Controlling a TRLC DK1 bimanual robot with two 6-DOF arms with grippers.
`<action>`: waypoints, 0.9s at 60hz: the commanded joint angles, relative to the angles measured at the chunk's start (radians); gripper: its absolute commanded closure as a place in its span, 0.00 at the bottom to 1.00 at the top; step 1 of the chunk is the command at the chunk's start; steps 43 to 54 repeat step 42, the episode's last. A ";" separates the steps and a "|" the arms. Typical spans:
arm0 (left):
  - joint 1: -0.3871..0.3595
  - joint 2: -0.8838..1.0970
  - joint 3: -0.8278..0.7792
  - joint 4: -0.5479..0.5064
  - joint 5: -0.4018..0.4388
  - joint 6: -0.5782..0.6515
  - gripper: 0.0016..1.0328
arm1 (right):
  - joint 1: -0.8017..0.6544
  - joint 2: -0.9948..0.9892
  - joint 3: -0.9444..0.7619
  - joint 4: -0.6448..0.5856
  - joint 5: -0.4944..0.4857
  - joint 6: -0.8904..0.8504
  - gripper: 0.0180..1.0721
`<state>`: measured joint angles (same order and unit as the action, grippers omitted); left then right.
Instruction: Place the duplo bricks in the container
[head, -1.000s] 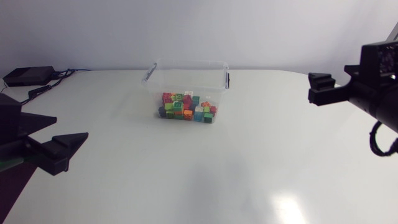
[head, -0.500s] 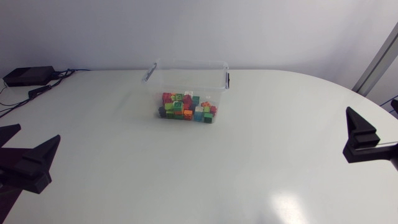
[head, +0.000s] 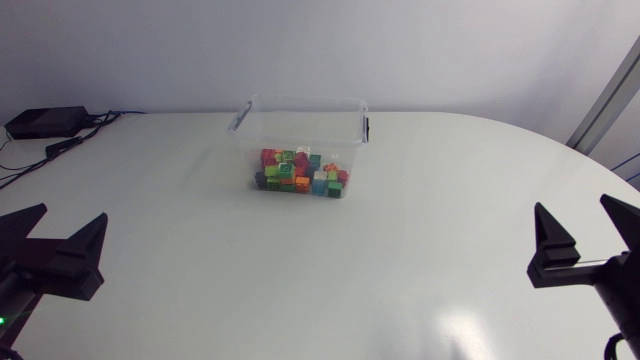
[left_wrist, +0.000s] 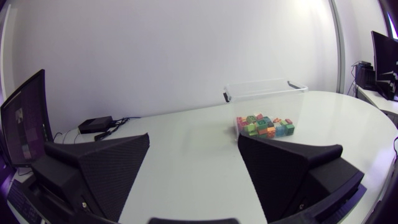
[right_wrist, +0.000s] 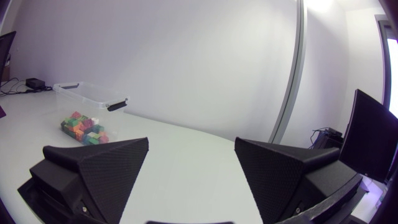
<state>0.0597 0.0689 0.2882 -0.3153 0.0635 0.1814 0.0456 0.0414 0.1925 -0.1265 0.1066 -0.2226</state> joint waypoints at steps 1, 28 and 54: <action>-0.012 -0.015 -0.052 0.046 -0.014 -0.047 0.05 | -0.011 -0.012 -0.042 0.027 -0.013 0.048 0.05; -0.059 -0.068 -0.285 0.312 -0.063 -0.180 0.06 | -0.045 -0.041 -0.191 0.125 -0.105 0.220 0.05; -0.060 -0.069 -0.288 0.315 -0.064 -0.181 0.06 | -0.046 -0.041 -0.192 0.126 -0.107 0.223 0.05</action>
